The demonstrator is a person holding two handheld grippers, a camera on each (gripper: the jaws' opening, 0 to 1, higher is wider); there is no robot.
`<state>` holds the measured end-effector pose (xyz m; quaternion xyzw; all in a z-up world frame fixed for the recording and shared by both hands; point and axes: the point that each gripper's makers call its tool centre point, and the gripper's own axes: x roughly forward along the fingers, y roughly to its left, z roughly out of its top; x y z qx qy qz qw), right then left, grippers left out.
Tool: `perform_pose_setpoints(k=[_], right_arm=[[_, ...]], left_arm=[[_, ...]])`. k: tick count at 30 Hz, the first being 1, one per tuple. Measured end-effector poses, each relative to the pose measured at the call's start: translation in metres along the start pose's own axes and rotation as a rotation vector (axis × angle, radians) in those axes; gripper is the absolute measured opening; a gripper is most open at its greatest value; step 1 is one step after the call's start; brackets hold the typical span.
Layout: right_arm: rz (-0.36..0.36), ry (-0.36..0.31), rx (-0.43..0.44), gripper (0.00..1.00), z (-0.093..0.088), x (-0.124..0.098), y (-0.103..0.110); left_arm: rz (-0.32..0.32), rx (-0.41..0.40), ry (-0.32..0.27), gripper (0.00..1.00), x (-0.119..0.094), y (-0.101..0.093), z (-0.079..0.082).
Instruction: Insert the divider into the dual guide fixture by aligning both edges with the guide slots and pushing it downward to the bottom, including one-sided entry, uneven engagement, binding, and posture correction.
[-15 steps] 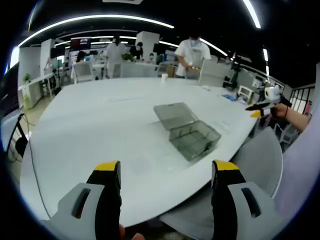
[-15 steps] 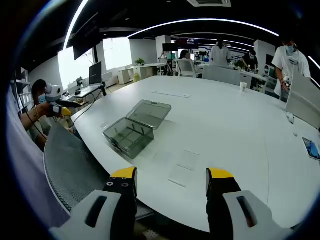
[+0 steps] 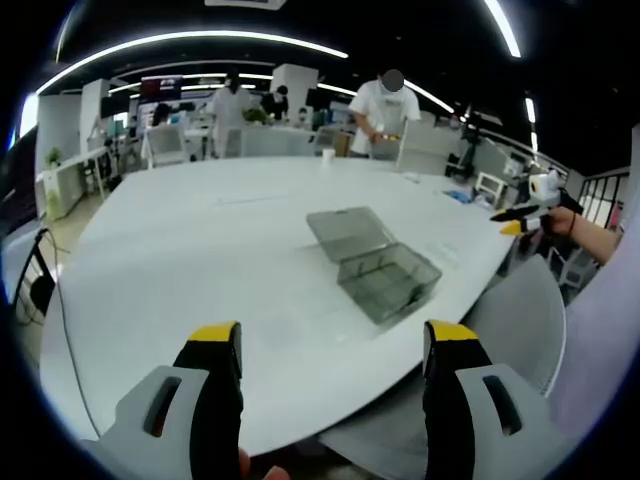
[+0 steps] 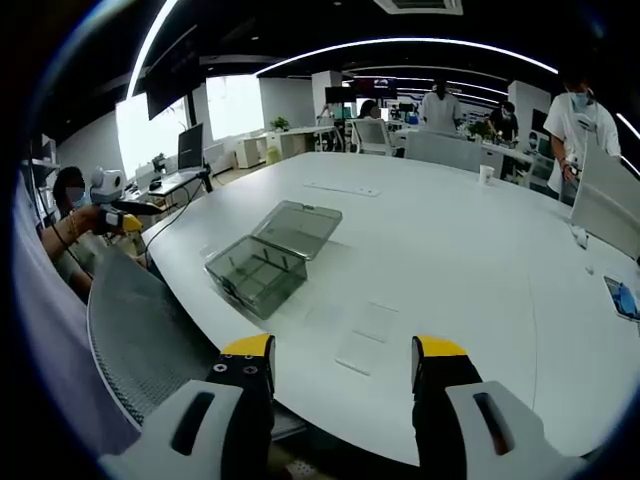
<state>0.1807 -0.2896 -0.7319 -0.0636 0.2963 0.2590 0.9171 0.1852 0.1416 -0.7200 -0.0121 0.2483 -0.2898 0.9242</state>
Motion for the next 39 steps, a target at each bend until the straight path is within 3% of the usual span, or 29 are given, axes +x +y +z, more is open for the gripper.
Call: perform_pose_setpoints(k=[16, 39], right_arm=[[-0.006, -0.004, -0.002, 0.51, 0.005, -0.002, 0.007], [-0.024, -0.024, 0.003, 0.50, 0.011, -0.010, -0.002]], left_arm=[[0.000, 0.004, -0.006, 0.72, 0.000, 0.000, 0.003], [-0.020, 0.011, -0.037, 0.72, 0.004, -0.005, 0.012]])
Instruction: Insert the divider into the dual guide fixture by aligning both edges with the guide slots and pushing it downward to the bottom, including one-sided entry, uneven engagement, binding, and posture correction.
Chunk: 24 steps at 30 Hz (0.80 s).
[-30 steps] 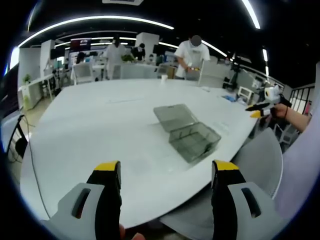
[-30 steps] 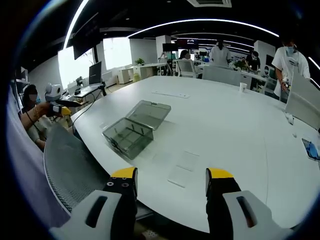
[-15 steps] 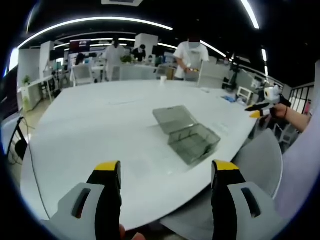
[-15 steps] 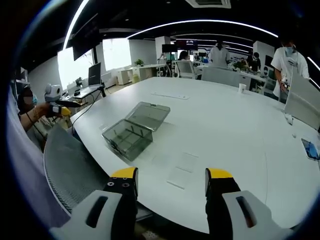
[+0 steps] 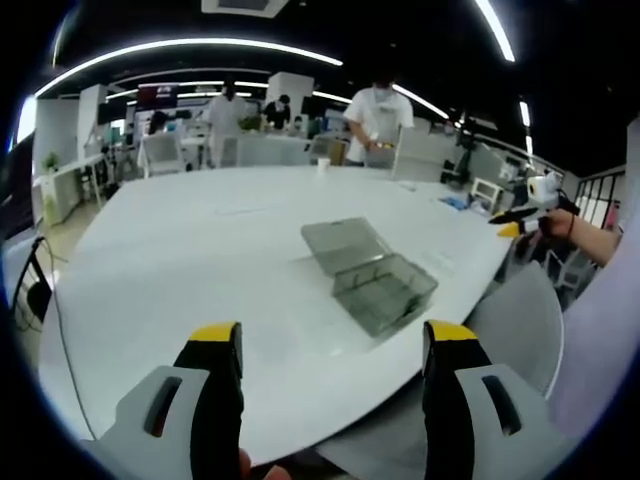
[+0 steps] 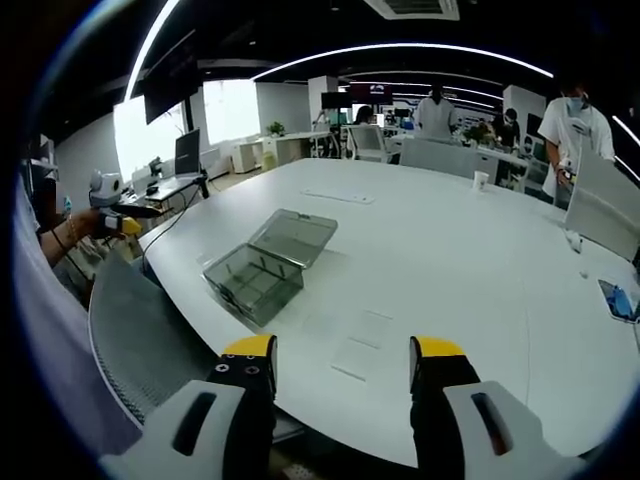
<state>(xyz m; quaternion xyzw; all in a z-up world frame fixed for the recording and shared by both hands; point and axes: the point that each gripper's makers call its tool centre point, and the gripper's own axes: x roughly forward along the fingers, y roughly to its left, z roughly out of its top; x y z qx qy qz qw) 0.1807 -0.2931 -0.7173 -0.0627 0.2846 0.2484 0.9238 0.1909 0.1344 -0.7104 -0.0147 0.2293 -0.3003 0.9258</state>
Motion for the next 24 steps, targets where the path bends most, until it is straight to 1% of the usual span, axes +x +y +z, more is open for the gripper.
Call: perform_pose_setpoints(k=[3, 5, 8, 15, 20, 24], right_arm=[[-0.002, -0.001, -0.001, 0.49, 0.001, -0.001, 0.001], [-0.001, -0.002, -0.001, 0.49, 0.001, -0.001, -0.003], [0.000, -0.001, -0.007, 0.49, 0.003, 0.001, 0.001], [0.001, -0.016, -0.013, 0.49, 0.016, 0.007, 0.010], [-0.011, -0.010, -0.015, 0.49, 0.022, 0.014, 0.014], [-0.020, -0.006, 0.000, 0.49, 0.027, 0.019, 0.017]], left_arm=[[-0.002, -0.001, -0.004, 0.72, 0.000, 0.000, 0.001], [-0.002, 0.001, -0.007, 0.72, -0.001, 0.000, 0.001], [0.000, 0.001, -0.012, 0.72, -0.003, 0.000, 0.002], [-0.001, -0.002, -0.026, 0.72, -0.006, -0.002, 0.004], [-0.005, -0.004, -0.036, 0.72, -0.008, -0.004, 0.004], [-0.006, -0.006, -0.046, 0.72, -0.010, -0.003, 0.005]])
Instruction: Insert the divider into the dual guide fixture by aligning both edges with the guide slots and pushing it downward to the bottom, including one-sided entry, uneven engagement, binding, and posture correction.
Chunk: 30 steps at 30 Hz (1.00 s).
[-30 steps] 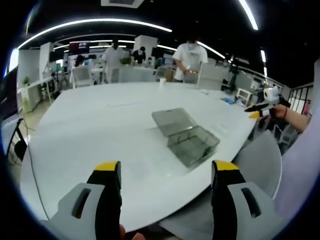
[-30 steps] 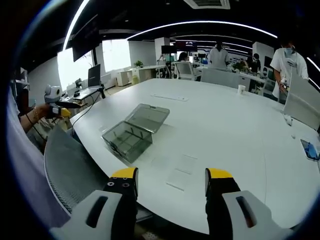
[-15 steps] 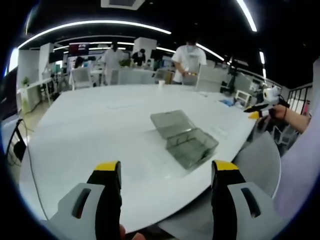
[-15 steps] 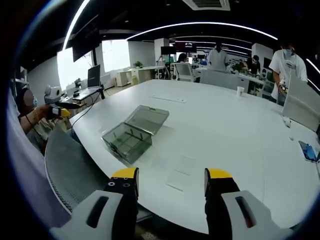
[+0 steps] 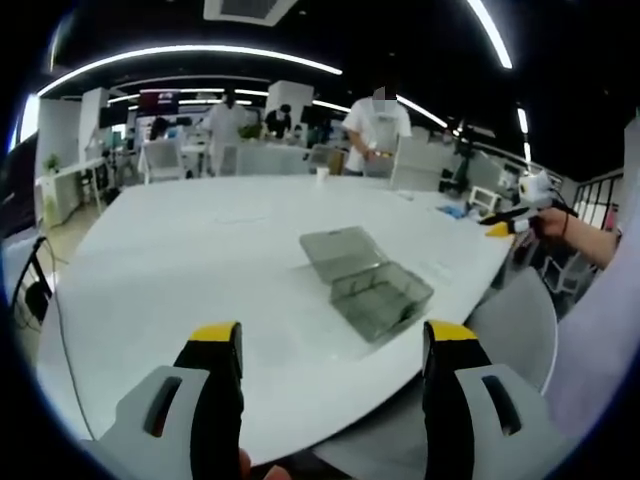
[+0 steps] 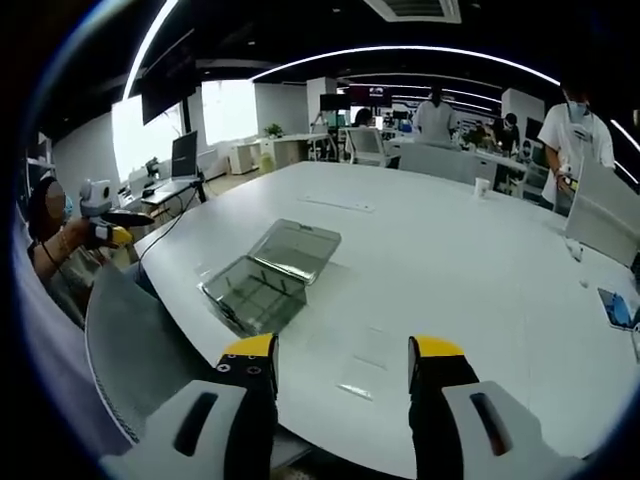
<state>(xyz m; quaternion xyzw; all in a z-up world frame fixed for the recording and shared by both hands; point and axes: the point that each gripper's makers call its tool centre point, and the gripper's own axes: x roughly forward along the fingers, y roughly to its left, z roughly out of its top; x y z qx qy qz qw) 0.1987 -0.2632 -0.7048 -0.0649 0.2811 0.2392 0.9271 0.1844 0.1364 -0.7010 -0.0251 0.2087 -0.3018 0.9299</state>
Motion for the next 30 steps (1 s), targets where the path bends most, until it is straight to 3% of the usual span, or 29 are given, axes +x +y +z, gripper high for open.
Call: perform_pose_setpoints(k=[14, 22, 30], right_arm=[[-0.099, 0.040, 0.114, 0.46, 0.001, 0.021, -0.014], [-0.170, 0.099, 0.184, 0.46, -0.009, 0.039, -0.020], [-0.193, 0.146, 0.216, 0.46, -0.021, 0.058, -0.021]], left_arm=[[0.000, -0.004, -0.014, 0.72, -0.004, 0.006, 0.001], [0.003, -0.012, -0.023, 0.72, -0.005, 0.010, 0.002], [0.012, -0.014, -0.023, 0.72, -0.006, 0.014, 0.004]])
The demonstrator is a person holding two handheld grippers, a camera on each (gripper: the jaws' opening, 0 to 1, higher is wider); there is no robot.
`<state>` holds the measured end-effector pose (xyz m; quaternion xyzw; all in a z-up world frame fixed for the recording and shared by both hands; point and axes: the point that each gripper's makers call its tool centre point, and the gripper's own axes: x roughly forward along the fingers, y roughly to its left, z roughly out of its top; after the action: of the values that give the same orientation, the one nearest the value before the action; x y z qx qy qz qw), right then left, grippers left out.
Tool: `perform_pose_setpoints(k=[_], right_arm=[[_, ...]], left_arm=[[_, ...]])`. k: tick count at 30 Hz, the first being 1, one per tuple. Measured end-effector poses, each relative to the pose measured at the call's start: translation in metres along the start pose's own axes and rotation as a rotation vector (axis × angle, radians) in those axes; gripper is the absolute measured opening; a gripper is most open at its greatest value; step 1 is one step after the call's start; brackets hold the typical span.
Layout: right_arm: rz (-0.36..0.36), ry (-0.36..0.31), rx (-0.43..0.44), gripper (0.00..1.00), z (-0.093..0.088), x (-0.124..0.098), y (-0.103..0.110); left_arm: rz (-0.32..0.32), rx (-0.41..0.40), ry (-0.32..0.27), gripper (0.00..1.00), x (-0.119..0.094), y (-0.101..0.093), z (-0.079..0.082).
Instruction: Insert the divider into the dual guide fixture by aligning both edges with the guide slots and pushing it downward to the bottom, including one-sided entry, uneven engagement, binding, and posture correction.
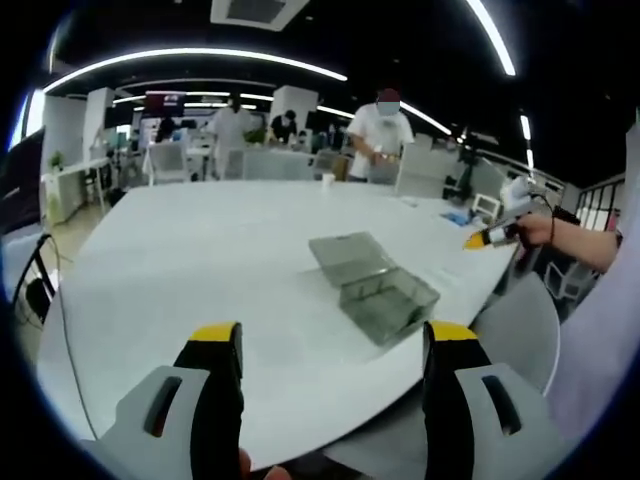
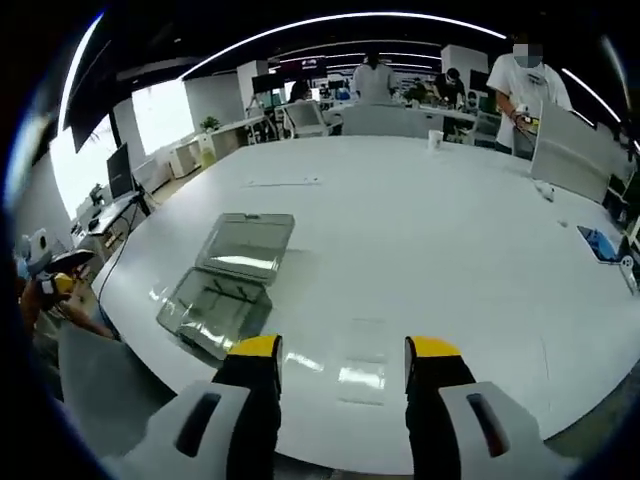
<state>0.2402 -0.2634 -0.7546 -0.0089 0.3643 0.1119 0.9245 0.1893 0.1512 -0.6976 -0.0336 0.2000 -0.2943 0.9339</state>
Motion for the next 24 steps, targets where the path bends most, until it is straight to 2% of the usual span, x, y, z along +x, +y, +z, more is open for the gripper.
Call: perform_pose_setpoints(k=[3, 6, 15, 24], right_arm=[[-0.006, 0.040, 0.011, 0.46, -0.008, 0.009, -0.002], [-0.007, 0.068, 0.017, 0.45, -0.007, 0.026, -0.015], [-0.017, 0.102, 0.051, 0.45, -0.011, 0.043, -0.032], [-0.024, 0.134, 0.051, 0.45, -0.021, 0.056, -0.034]], left_arm=[[0.002, 0.001, 0.004, 0.72, 0.000, 0.001, 0.001], [0.007, 0.001, 0.008, 0.72, 0.001, 0.003, 0.001], [0.012, -0.002, 0.018, 0.72, 0.005, 0.005, 0.003], [0.013, 0.003, 0.028, 0.72, 0.008, 0.005, 0.004]])
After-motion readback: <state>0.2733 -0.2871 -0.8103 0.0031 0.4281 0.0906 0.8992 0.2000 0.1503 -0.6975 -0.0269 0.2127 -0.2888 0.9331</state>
